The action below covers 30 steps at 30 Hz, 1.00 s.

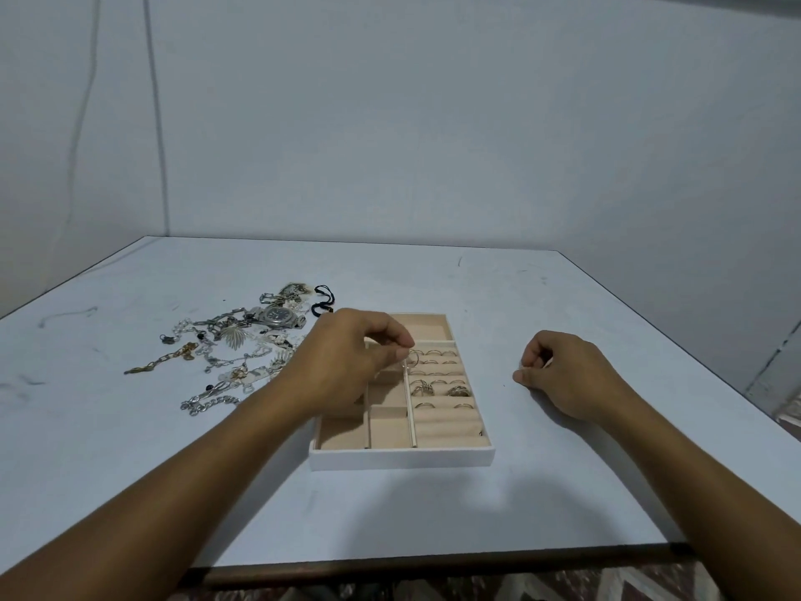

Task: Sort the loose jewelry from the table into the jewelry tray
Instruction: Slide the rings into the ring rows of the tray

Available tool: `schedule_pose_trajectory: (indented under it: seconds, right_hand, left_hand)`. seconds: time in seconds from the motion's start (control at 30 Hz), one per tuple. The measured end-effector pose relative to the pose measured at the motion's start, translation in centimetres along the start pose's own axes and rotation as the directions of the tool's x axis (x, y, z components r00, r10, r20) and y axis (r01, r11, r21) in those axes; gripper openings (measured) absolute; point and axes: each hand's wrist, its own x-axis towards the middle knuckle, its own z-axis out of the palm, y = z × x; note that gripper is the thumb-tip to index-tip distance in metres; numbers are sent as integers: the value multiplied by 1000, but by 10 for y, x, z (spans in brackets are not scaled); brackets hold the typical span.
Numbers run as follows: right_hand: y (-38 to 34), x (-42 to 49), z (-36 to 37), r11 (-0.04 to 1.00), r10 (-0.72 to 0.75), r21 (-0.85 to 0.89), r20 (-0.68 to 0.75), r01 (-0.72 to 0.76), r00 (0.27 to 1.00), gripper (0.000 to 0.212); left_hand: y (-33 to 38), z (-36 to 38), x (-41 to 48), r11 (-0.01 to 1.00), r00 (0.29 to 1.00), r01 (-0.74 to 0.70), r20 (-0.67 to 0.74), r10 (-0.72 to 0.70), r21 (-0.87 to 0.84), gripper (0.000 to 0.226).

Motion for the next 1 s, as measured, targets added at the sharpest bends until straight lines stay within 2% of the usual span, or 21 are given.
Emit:
schedule_pose_trajectory:
  seconds: [0.2, 0.4, 0.57, 0.83, 1.0]
  right_hand:
    - [-6, -13, -7, 997, -68, -45, 20, 69, 997, 17]
    - [-17, -29, -11, 991, -108, 88, 82, 101, 991, 16]
    - [-29, -42, -12, 973, -140, 196, 78, 123, 987, 14]
    - [-45, -54, -14, 955, -216, 233, 114, 185, 970, 11]
    - [-46, -56, -12, 956, -217, 232, 135, 182, 967, 12]
  left_hand:
    - [4, 2, -14, 1000, 1000, 18, -9, -18, -1, 18]
    - [9, 6, -25, 1000, 1000, 23, 17, -23, -3, 11]
    - [9, 9, -30, 1000, 1000, 17, 26, -17, -25, 7]
    - [12, 12, -36, 997, 998, 43, 46, -40, -60, 5]
    - [12, 14, -38, 999, 999, -17, 49, 15, 40, 4]
